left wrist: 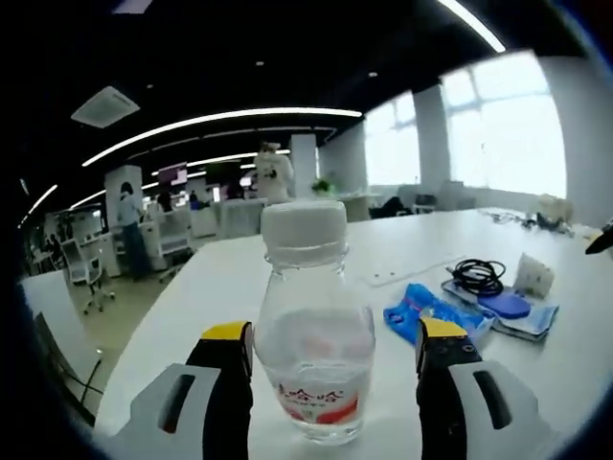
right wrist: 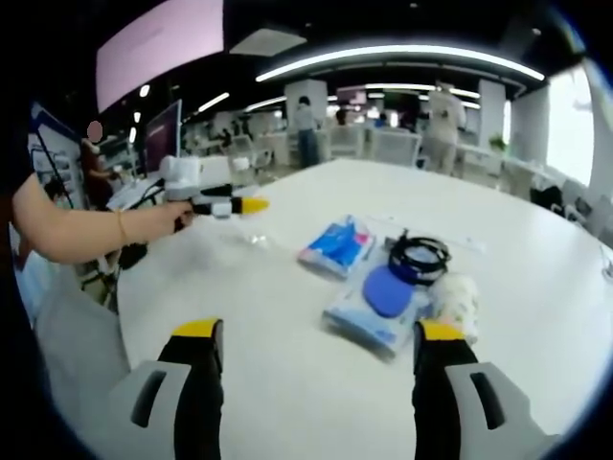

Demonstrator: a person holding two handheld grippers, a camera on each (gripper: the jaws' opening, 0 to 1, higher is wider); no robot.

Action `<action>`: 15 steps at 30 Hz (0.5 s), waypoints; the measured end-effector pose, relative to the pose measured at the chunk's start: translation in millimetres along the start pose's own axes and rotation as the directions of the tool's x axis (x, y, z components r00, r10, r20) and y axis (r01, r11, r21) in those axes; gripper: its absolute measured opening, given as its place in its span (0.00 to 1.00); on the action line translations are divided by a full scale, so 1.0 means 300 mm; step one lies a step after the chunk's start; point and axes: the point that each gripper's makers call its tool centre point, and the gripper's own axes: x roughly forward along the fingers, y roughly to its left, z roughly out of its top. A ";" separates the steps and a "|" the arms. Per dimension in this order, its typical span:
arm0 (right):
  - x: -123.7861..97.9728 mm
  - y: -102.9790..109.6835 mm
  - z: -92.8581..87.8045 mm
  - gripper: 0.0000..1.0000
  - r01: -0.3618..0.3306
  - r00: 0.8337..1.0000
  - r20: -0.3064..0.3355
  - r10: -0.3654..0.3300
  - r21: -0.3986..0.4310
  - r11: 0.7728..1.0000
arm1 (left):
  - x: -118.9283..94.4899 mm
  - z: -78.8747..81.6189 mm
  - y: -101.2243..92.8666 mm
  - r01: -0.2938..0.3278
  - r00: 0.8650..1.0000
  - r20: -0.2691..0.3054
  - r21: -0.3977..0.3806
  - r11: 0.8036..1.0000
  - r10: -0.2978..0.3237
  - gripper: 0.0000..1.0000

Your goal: Arrange the tabletop items into an orderly group along one side of the table until the central work area is clear of visible clutter.

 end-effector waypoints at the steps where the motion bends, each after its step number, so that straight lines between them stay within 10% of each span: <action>1: -0.001 0.000 0.000 0.79 0.000 1.000 -0.001 0.000 -0.001 1.000 | 0.000 -0.001 0.003 0.007 1.000 0.003 0.003 1.000 -0.007 0.63; 15: -0.004 0.005 -0.007 0.79 0.004 1.000 -0.011 -0.004 0.000 1.000 | -0.005 -0.025 0.025 0.060 0.998 -0.008 -0.028 0.998 -0.061 0.51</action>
